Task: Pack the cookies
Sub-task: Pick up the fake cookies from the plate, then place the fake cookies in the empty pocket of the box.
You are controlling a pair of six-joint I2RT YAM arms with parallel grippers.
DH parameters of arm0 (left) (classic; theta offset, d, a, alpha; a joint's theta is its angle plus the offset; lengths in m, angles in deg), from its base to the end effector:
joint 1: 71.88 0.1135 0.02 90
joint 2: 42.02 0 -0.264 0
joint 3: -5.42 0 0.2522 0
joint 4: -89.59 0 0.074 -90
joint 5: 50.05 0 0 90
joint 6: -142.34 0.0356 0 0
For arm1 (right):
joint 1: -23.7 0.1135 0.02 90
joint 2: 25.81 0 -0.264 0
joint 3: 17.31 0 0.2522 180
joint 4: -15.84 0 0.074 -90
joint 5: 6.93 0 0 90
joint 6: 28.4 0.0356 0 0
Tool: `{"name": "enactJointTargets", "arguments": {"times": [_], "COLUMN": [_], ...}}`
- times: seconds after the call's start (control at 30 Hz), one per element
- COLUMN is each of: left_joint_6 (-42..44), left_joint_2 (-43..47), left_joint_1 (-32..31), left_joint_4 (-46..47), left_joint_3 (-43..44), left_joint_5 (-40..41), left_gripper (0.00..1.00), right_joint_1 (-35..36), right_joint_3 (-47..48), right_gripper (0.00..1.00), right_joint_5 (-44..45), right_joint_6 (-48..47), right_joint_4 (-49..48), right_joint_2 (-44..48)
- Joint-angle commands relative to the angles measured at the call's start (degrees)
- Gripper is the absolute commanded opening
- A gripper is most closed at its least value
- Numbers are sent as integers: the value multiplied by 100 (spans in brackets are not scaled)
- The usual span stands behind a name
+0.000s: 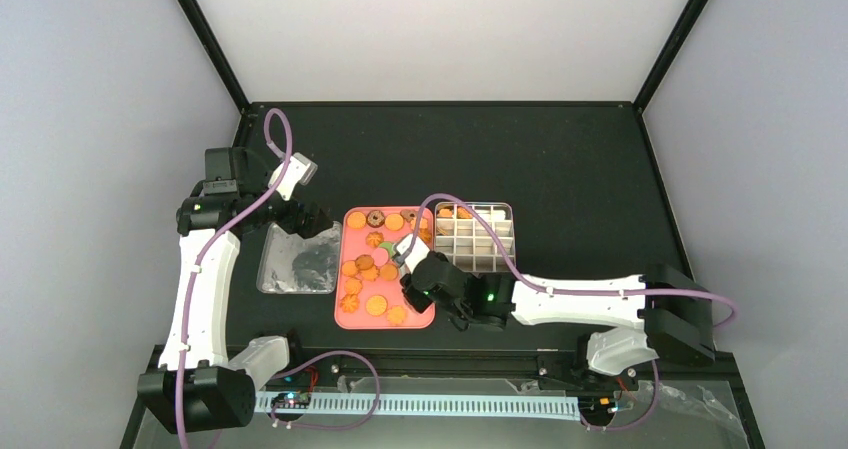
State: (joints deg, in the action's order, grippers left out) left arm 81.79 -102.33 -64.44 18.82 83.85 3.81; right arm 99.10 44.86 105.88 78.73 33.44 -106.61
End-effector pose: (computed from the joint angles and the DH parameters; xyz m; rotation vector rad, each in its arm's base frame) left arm 0.1924 0.0039 0.3396 0.6874 2.2073 -0.4655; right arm 0.0897 0.2897 0.2304 -0.8657 2.0105 0.4940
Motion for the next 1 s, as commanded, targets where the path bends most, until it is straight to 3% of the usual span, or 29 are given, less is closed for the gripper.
{"name": "enactJointTargets", "arguments": {"times": [0.0, 0.33, 0.6, 0.83, 0.97], "left_joint_6": [61, 78, 87, 100, 117], "left_joint_2": [76, 92, 75, 45, 54], "left_joint_1": [38, 41, 43, 38, 44], "left_joint_4": [-82, -121, -126, -134, -141], "left_joint_3": [42, 46, 29, 38, 38], "left_joint_5": [-131, -136, -152, -183, -157], "left_gripper": [99, 99, 99, 99, 99], "right_joint_1": [-245, -1742, -3284, -3812, -3915], "right_joint_3": [404, 927, 915, 940, 992], "right_gripper": [11, 9, 11, 14, 21], "right_joint_5": [57, -137, -69, -127, -235], "right_joint_6": [-166, -483, -606, -613, -567], "right_joint_4": [309, 433, 424, 188, 163], "right_joint_2": [433, 1334, 1263, 815, 568]}}
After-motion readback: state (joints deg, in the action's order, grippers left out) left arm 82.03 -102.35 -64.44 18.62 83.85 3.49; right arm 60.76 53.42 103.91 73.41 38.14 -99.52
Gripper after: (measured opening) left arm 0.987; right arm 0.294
